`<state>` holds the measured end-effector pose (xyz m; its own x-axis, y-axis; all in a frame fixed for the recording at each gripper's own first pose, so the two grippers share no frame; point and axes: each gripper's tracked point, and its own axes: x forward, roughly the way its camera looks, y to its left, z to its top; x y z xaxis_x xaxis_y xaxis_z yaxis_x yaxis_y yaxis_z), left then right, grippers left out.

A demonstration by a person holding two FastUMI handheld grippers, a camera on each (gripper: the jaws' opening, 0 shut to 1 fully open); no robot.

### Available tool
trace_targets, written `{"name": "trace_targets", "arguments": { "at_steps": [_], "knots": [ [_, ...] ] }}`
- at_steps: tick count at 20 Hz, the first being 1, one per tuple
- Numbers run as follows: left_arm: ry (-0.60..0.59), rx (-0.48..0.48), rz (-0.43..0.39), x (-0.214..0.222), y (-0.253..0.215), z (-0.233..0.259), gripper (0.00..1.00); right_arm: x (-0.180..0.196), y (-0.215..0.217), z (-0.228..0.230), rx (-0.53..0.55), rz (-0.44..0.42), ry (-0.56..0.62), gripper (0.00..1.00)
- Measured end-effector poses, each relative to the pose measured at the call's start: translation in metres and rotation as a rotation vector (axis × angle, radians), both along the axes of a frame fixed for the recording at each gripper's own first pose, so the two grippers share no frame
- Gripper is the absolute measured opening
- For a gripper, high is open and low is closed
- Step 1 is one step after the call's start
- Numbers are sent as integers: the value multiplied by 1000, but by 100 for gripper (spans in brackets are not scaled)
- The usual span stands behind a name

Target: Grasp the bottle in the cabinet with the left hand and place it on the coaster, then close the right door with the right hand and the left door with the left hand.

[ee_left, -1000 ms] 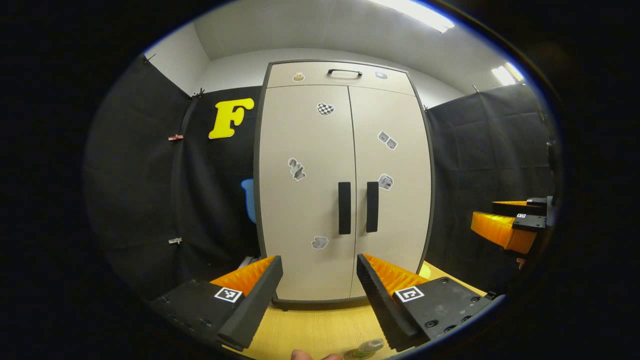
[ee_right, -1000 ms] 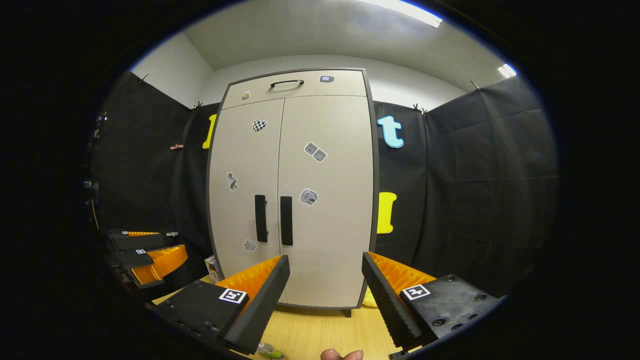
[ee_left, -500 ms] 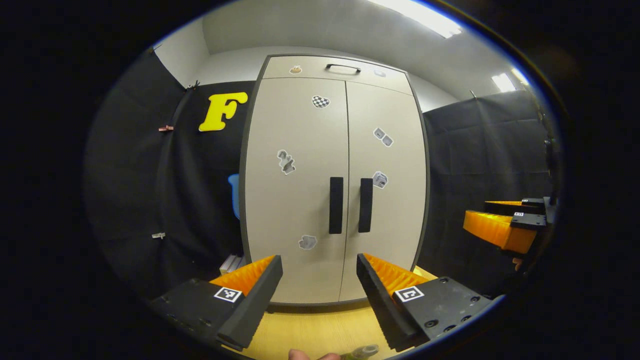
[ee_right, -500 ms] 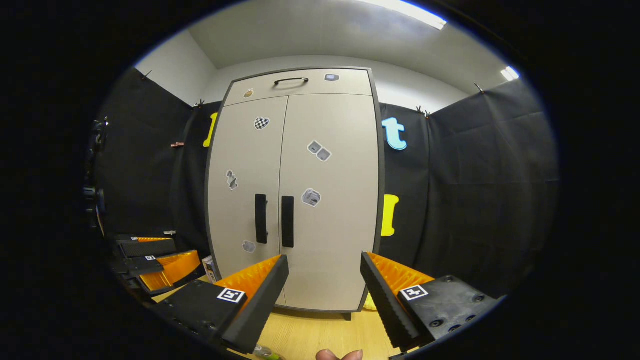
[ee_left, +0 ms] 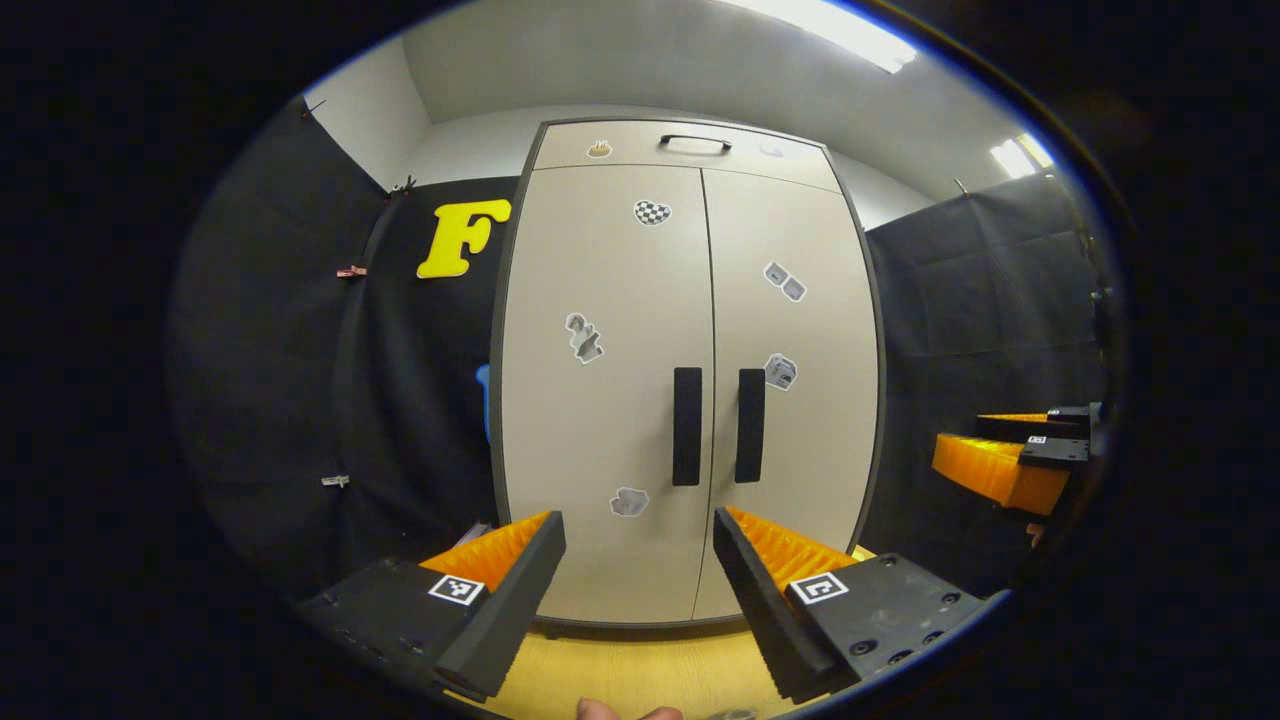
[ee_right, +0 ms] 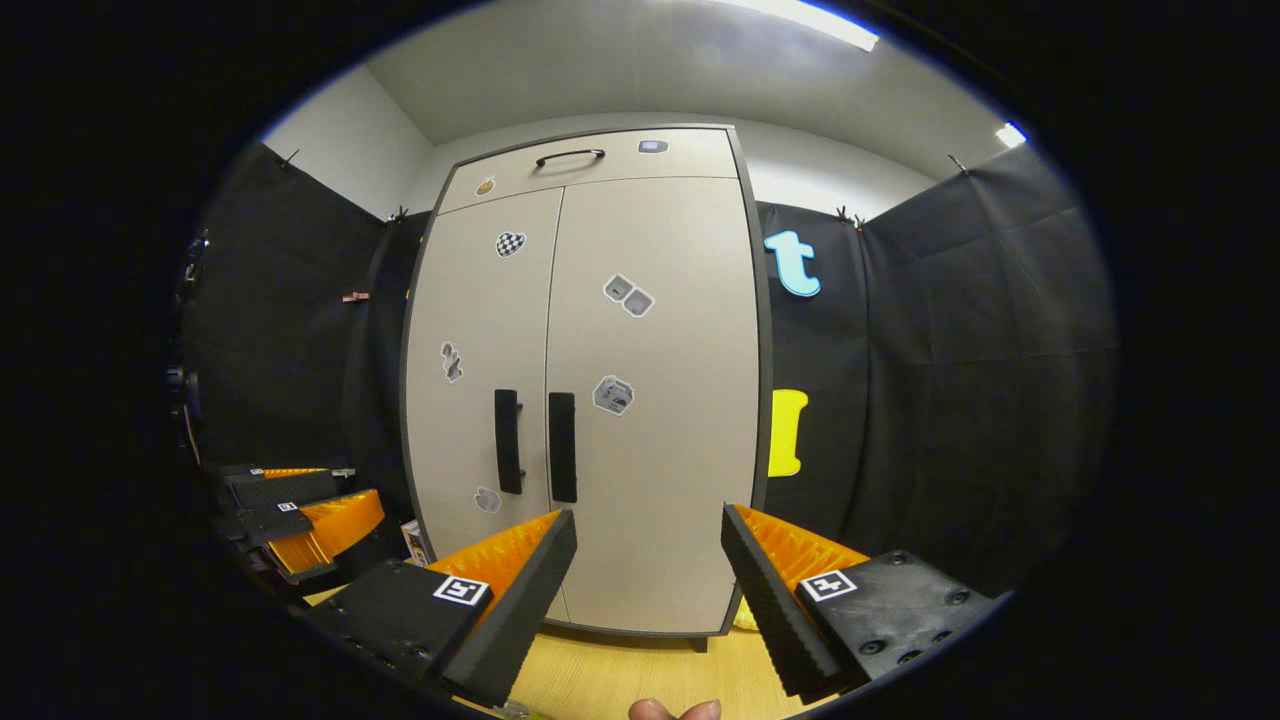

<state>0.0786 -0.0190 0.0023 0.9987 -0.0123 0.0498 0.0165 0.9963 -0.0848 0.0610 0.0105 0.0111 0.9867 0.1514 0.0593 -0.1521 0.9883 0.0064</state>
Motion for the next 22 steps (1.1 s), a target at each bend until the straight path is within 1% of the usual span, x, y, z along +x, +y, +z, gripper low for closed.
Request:
{"name": "trace_targets", "arguments": {
  "at_steps": [3, 6, 9, 12, 17, 19, 20, 21, 22],
  "knots": [
    [13, -16, 22, 4, -7, -12, 95, 2, -11, -2, -1, 11, 3, 97],
    [26, 13, 52, 6, -14, -23, 95, 3, -25, -11, 15, 22, 16, 97],
    [47, 34, 64, 8, -27, -34, 95, 7, -40, -14, 13, 28, 13, 97],
    [57, 25, 66, 8, -44, -40, 95, 9, -51, -19, 12, 39, 20, 97],
    [64, 44, 80, 8, -62, -42, 95, 12, -63, -28, 9, 61, 35, 97],
    [67, 42, 75, 8, -70, -44, 95, 14, -70, -29, 7, 56, 37, 97],
    [64, 42, 65, 8, -75, -41, 98, 15, -74, -29, 8, 54, 39, 97],
    [59, 44, 54, 7, -79, -39, 95, 15, -77, -29, 10, 51, 40, 97],
    [53, 43, 39, 6, -84, -37, 95, 14, -79, -29, 14, 48, 39, 97]
  ]
}}
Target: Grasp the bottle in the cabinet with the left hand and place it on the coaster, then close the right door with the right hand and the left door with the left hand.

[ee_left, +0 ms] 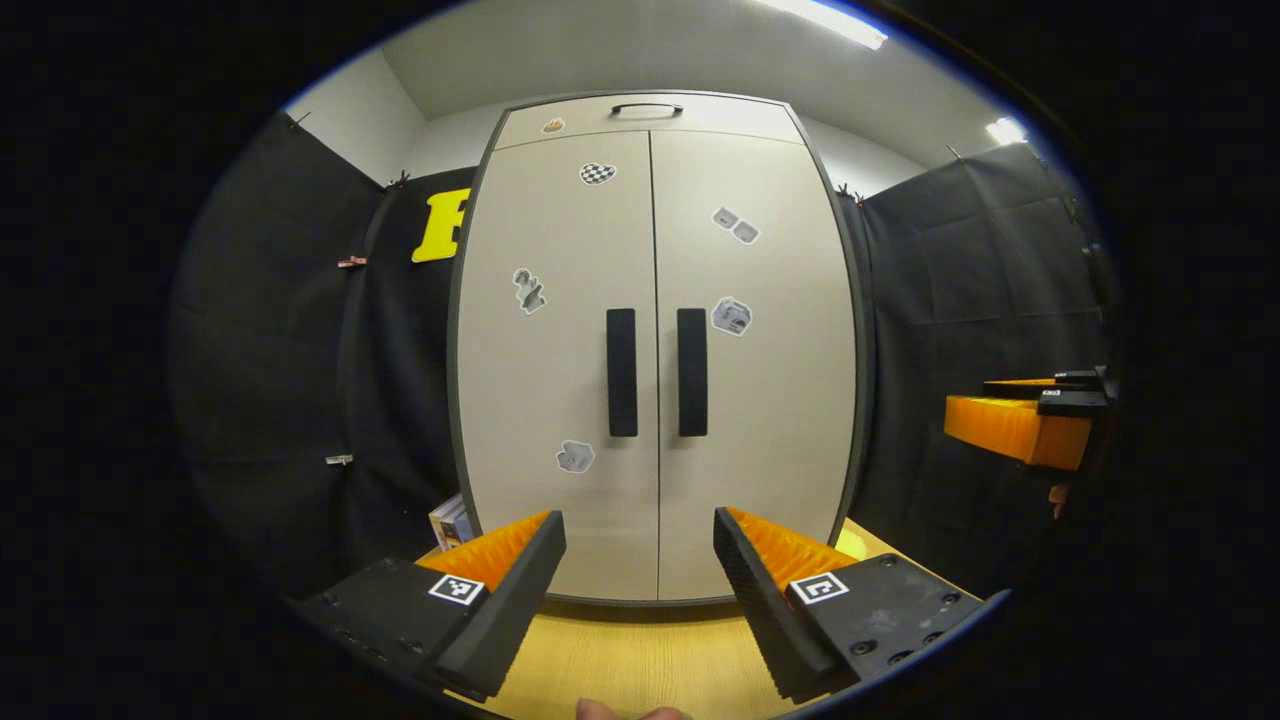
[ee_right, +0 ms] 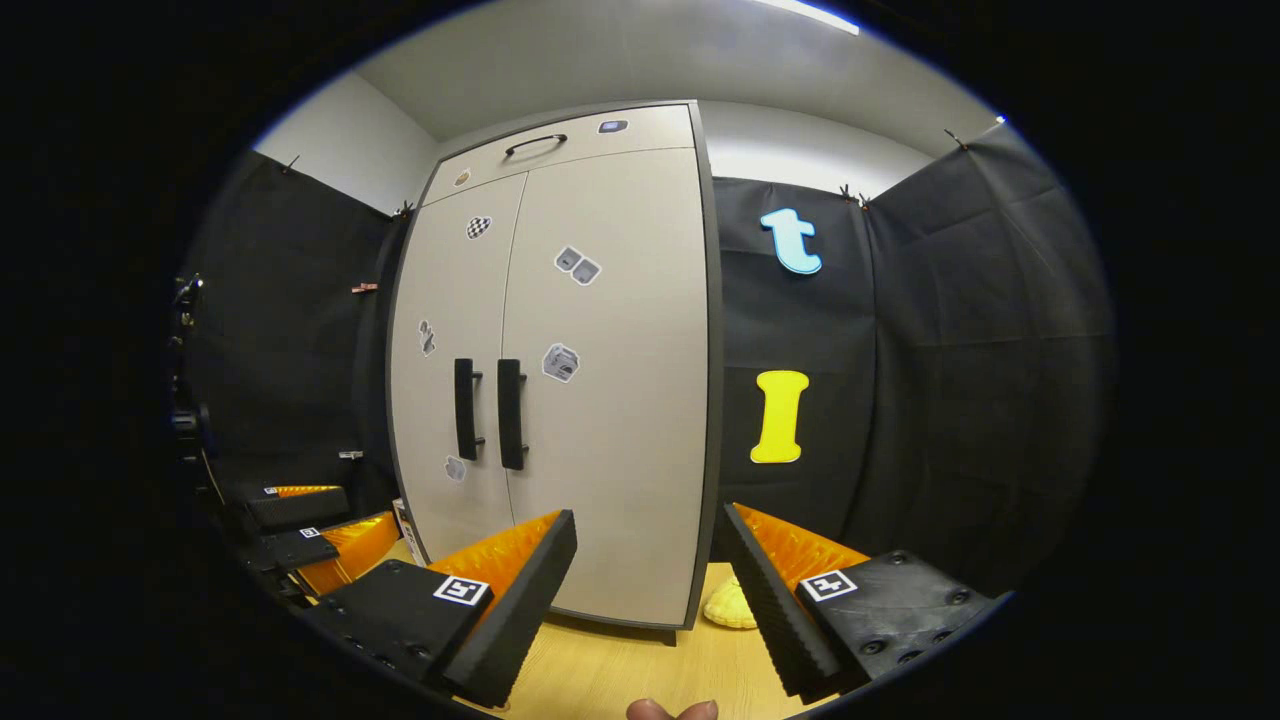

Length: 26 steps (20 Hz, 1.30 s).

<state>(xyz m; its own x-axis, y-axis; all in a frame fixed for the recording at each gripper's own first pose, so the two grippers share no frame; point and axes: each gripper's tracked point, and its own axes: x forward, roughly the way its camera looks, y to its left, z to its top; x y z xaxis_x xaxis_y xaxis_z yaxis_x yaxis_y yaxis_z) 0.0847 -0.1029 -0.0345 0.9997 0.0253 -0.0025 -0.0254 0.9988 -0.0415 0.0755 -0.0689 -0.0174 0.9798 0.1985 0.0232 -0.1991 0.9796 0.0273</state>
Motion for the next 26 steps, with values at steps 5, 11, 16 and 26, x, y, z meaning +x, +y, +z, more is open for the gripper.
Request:
{"name": "trace_targets", "arguments": {
  "at_steps": [5, 11, 16, 26],
  "knots": [
    [-41, -21, 30, -15, 2, 4, 95, -15, -2, -5, -39, 40, -26, 97],
    [-33, -41, 93, -28, 22, 8, 94, -29, -12, -5, -26, 58, -29, 97],
    [-30, 15, 97, -34, 18, 13, 95, -32, -12, -7, -21, 73, -13, 97],
    [4, 40, 73, -40, -4, -4, 95, -36, -5, -4, -14, 96, -20, 97]
  ]
}}
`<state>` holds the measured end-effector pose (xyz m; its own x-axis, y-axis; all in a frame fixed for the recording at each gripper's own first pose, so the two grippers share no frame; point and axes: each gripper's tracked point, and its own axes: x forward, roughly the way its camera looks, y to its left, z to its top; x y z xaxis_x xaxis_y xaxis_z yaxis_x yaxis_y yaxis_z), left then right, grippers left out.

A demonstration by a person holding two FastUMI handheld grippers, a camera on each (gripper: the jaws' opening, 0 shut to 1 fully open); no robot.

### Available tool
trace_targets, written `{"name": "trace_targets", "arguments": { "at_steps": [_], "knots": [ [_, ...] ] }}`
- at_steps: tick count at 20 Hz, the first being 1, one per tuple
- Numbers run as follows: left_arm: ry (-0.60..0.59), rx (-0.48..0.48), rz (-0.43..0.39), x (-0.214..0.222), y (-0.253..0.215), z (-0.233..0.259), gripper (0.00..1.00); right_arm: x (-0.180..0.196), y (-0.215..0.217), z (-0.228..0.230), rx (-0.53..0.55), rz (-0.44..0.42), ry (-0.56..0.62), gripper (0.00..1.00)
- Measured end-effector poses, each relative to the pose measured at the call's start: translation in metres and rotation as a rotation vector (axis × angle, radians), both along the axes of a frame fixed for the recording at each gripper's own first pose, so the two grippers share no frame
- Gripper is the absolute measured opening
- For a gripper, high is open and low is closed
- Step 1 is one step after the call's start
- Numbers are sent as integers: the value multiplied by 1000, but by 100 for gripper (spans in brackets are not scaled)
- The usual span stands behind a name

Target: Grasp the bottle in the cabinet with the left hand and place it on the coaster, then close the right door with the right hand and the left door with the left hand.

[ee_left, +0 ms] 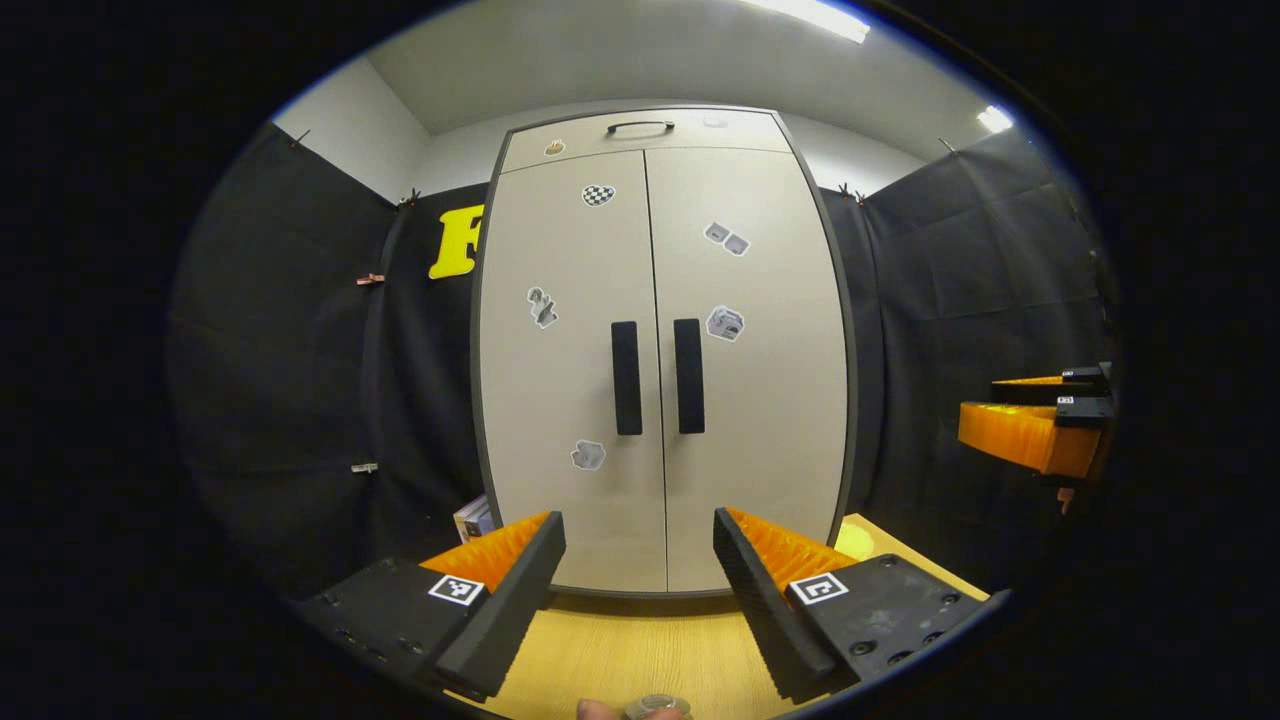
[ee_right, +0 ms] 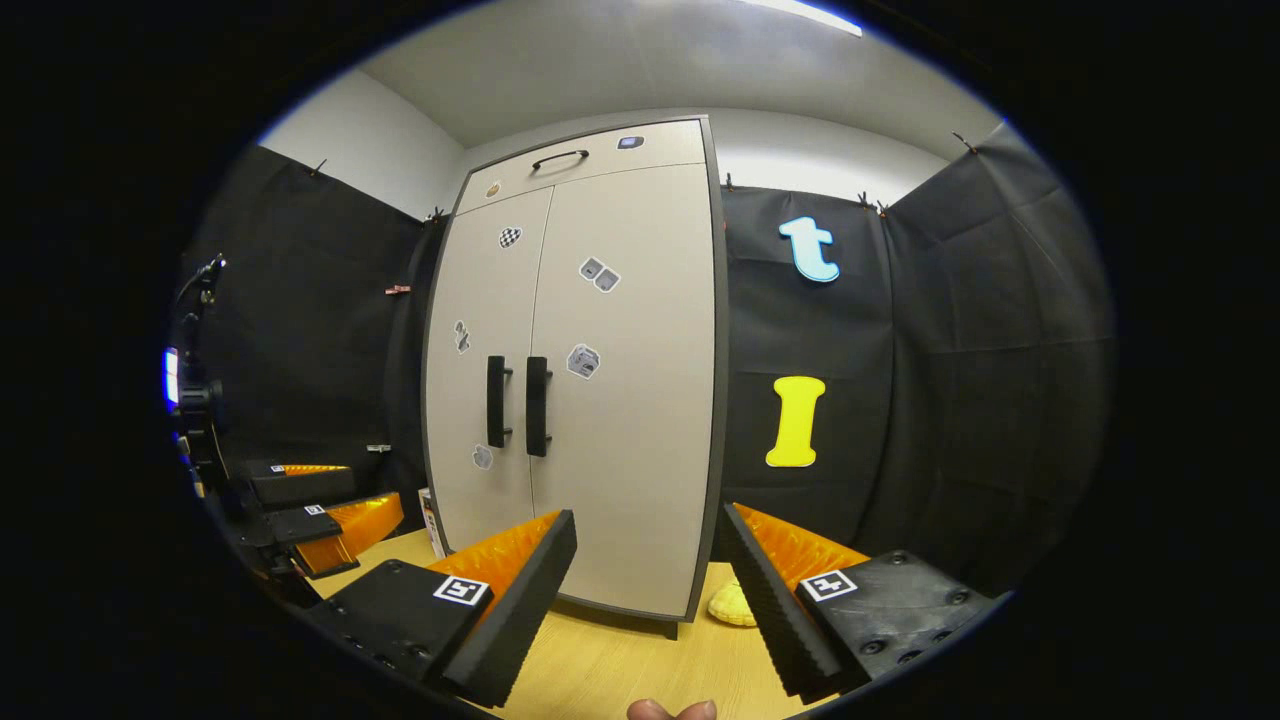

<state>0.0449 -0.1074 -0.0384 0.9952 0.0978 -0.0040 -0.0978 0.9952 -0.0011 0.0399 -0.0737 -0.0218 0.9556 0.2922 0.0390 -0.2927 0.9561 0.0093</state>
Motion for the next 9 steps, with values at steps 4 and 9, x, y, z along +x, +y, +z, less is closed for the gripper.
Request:
{"name": "trace_targets", "arguments": {
  "at_steps": [4, 9],
  "knots": [
    [1, 8, -9, -1, -3, -3, 95, -2, 5, 3, -7, 9, -8, 97],
    [15, 2, -5, 2, -4, -9, 95, -1, 6, 1, -11, 13, -8, 97]
  ]
}}
